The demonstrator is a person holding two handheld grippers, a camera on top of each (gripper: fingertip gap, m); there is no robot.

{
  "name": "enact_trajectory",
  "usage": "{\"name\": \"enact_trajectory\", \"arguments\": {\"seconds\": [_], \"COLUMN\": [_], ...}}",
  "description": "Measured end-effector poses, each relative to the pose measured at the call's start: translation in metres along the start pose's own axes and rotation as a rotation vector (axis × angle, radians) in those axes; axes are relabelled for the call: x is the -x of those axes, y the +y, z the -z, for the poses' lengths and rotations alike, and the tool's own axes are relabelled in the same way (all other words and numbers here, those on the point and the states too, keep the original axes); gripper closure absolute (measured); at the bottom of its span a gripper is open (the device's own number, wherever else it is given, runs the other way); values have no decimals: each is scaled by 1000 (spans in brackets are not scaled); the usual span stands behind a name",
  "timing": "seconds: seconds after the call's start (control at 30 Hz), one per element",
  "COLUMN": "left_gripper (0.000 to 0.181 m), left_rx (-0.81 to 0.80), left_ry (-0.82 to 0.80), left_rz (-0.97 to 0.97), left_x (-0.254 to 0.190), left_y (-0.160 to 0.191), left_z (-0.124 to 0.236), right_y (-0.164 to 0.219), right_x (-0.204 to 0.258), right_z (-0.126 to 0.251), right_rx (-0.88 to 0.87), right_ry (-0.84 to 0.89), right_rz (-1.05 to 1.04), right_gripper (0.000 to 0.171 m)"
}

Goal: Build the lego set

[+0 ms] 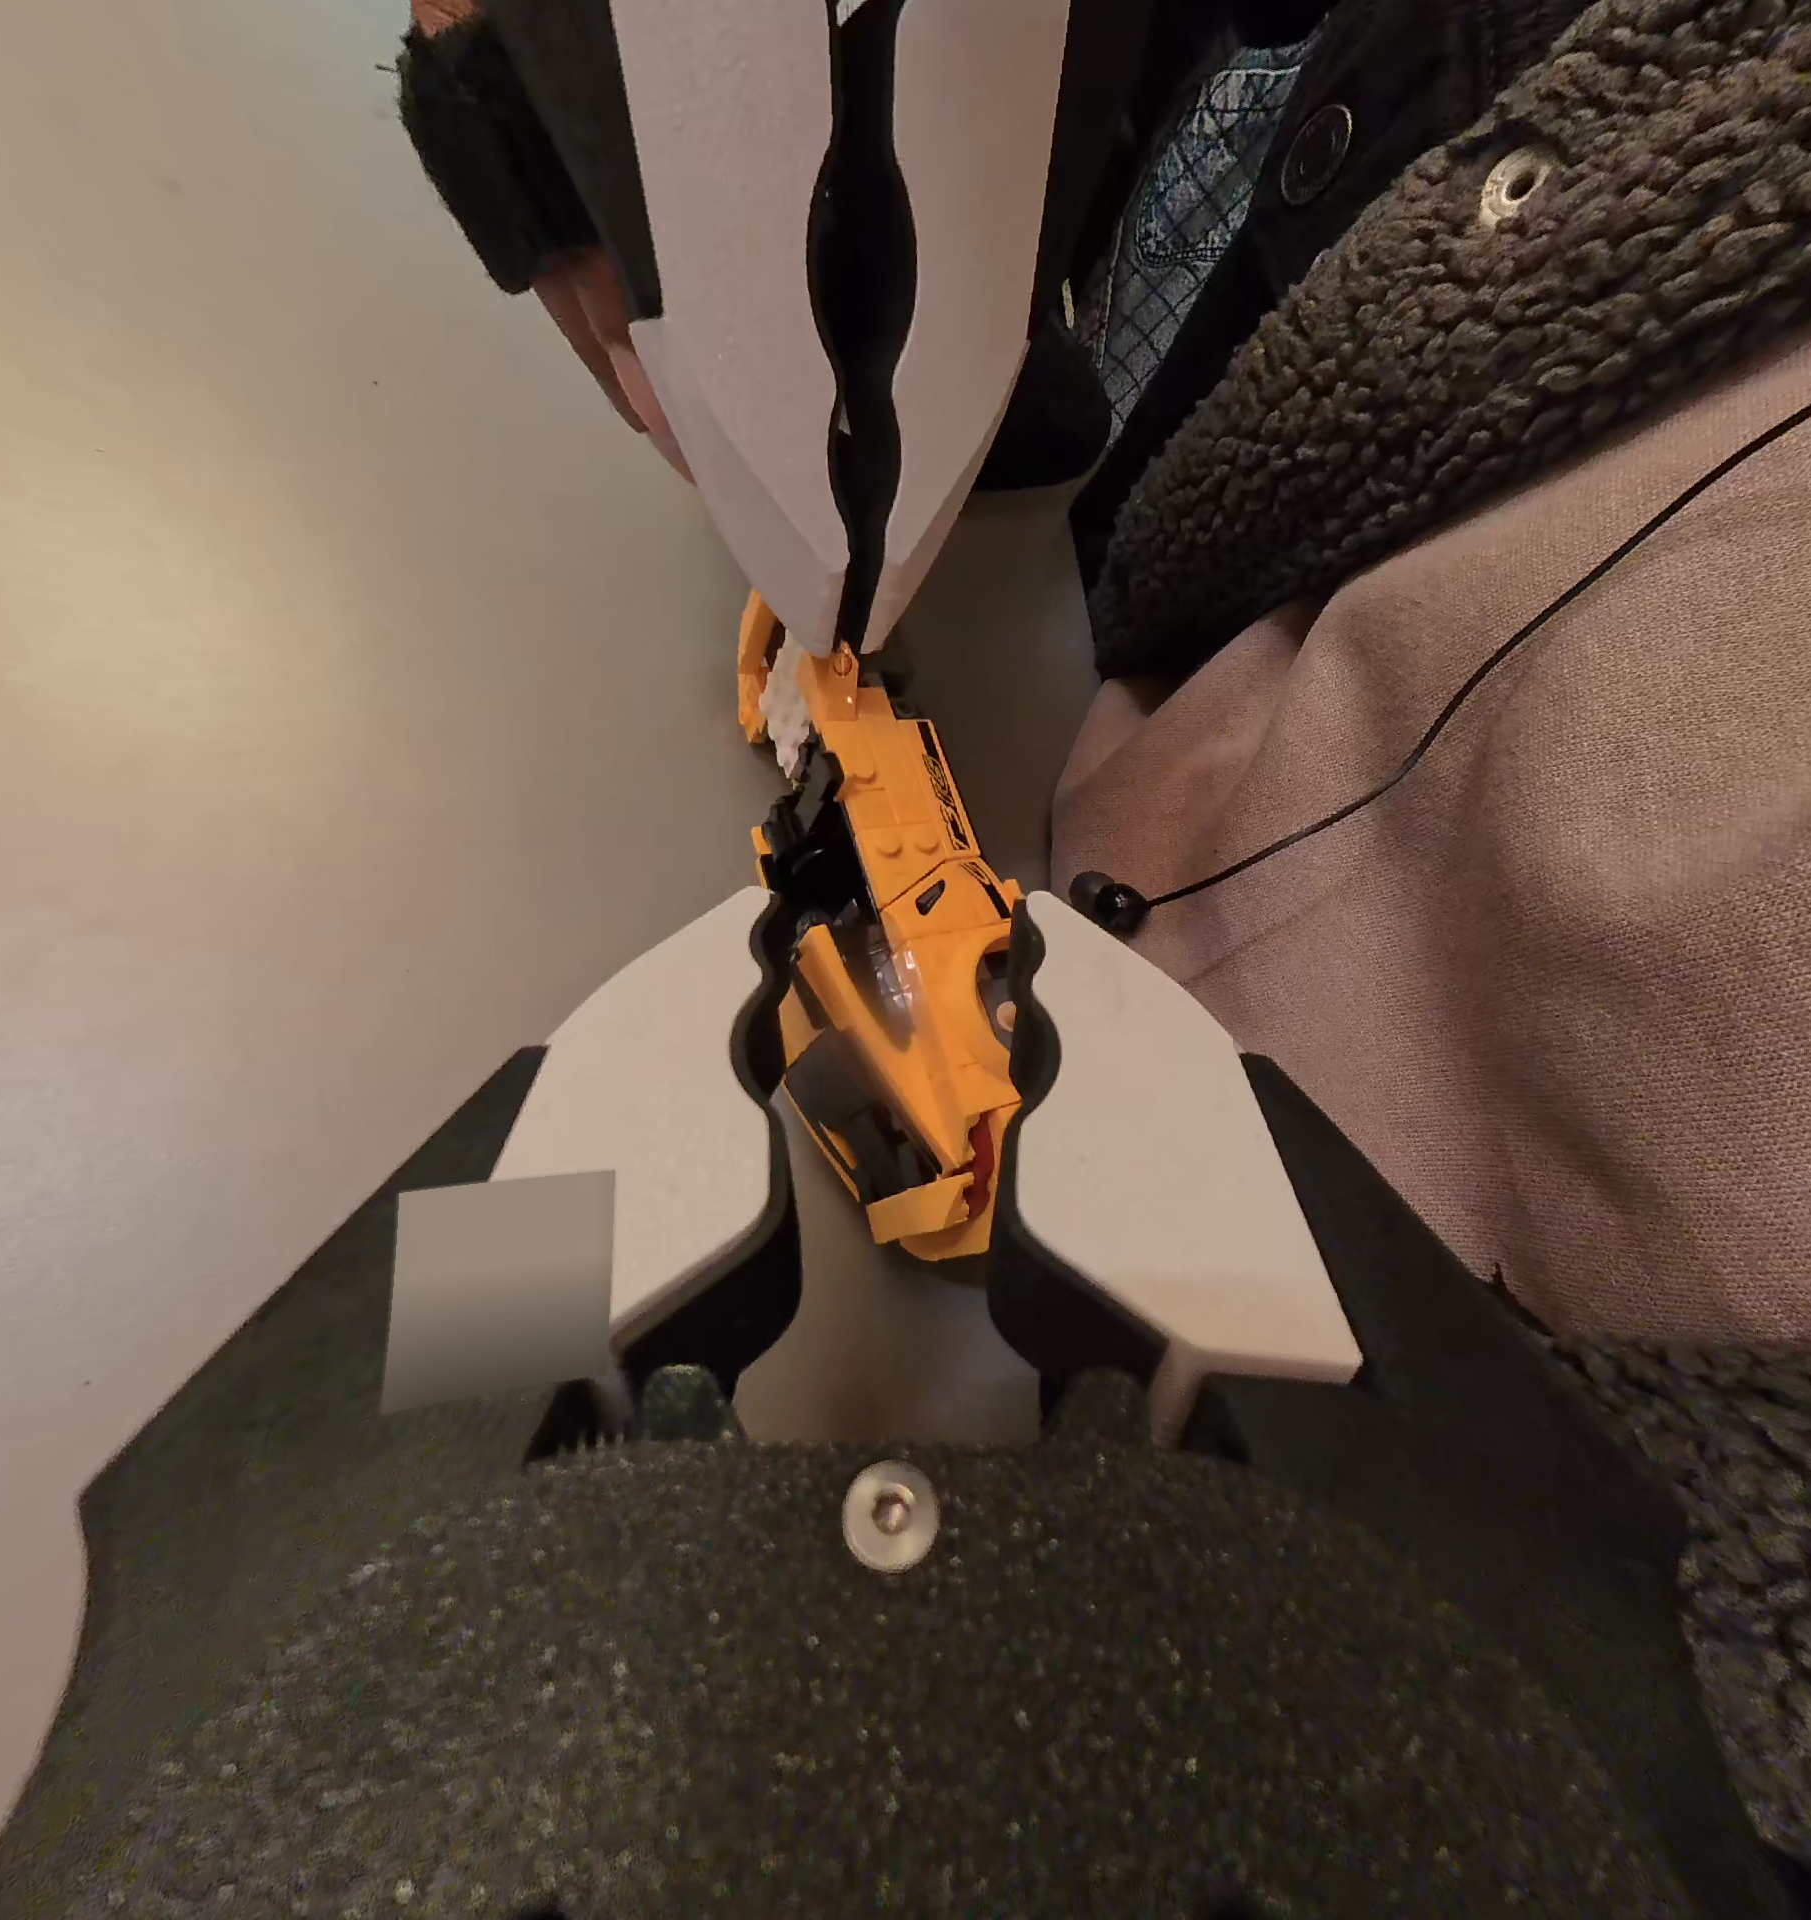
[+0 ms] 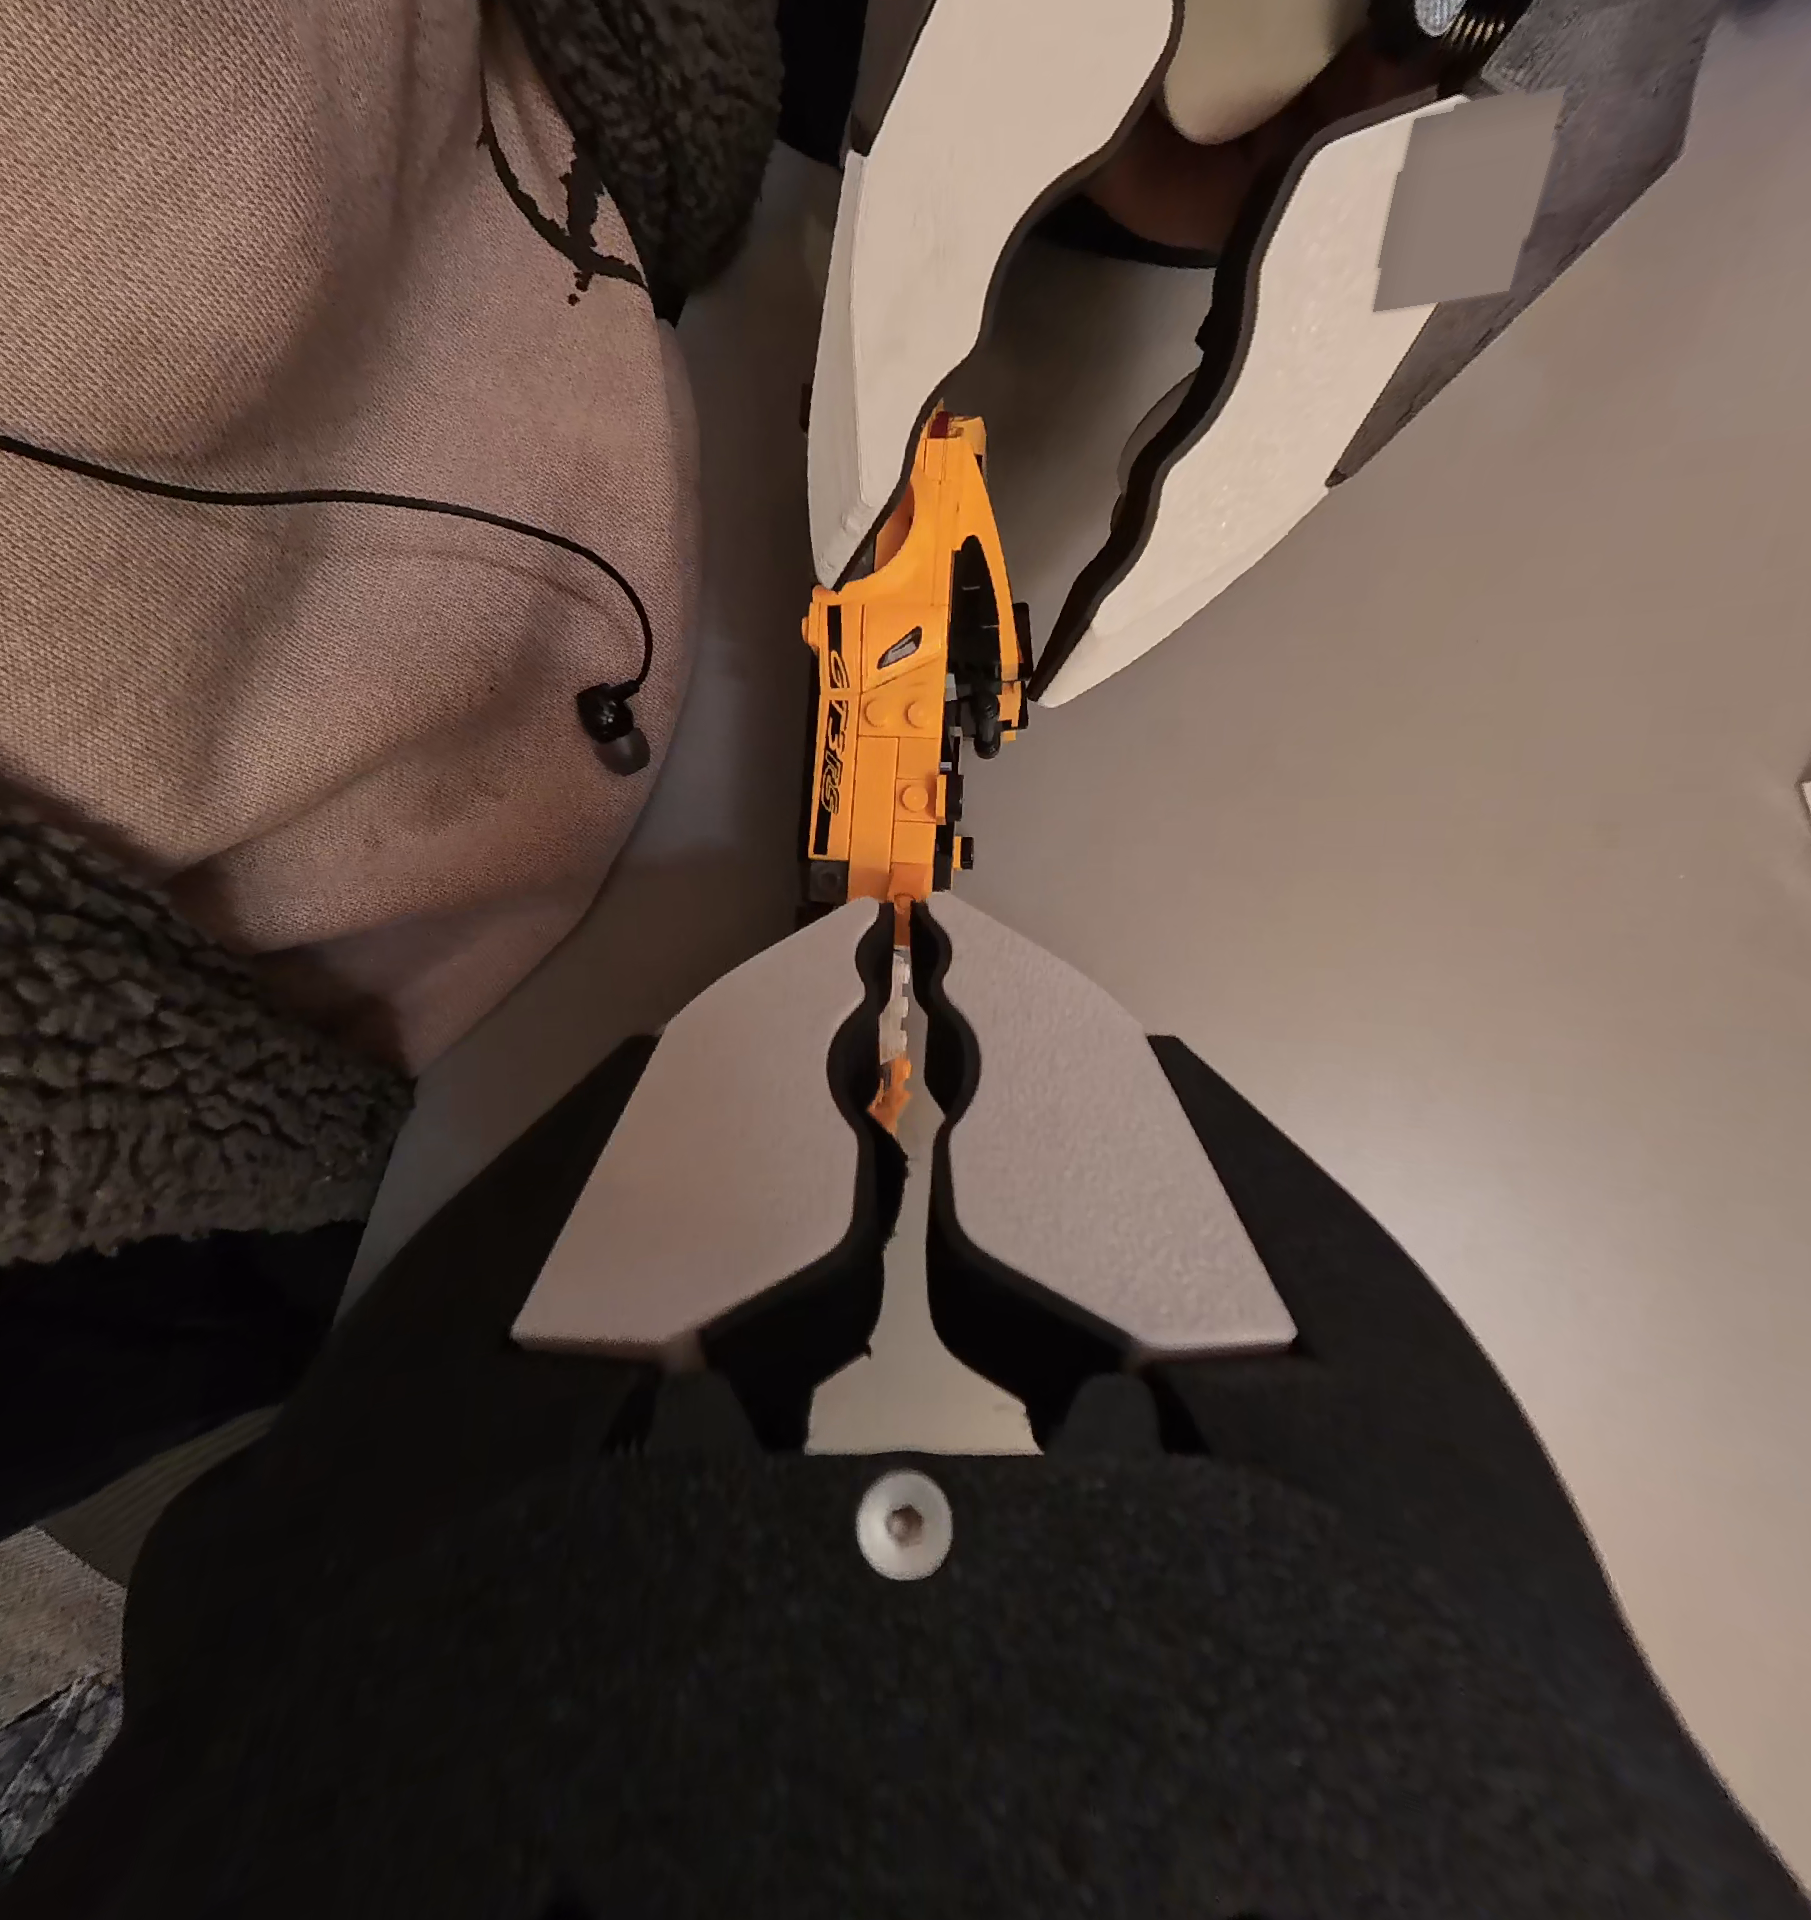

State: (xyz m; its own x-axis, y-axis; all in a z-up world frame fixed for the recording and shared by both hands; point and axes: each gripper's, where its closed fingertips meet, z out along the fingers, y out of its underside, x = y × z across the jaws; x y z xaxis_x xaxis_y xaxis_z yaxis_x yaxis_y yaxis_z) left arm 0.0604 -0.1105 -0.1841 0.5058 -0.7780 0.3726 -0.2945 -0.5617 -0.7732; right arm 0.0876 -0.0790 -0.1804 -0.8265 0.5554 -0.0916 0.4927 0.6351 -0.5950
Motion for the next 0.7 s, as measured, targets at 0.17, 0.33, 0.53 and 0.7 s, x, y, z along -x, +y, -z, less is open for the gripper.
{"name": "enact_trajectory", "arguments": {"seconds": [0.17, 0.33, 0.53, 0.7], "left_gripper": [142, 142, 142, 142], "left_rx": [0, 0, 3, 10], "left_ry": [1, 0, 4, 6], "left_rz": [0, 0, -1, -2], "left_x": [-1, -2, -4, -5], "left_y": [0, 0, 1, 2], "left_z": [0, 0, 0, -1], "right_y": [2, 3, 4, 5], "right_x": [0, 1, 1, 0], "right_z": [0, 0, 0, 0], "right_rx": [17, 31, 40, 49], "right_ry": [-1, -3, -2, -3], "right_rz": [9, 15, 21, 26], "right_gripper": [168, 168, 168, 168]}}
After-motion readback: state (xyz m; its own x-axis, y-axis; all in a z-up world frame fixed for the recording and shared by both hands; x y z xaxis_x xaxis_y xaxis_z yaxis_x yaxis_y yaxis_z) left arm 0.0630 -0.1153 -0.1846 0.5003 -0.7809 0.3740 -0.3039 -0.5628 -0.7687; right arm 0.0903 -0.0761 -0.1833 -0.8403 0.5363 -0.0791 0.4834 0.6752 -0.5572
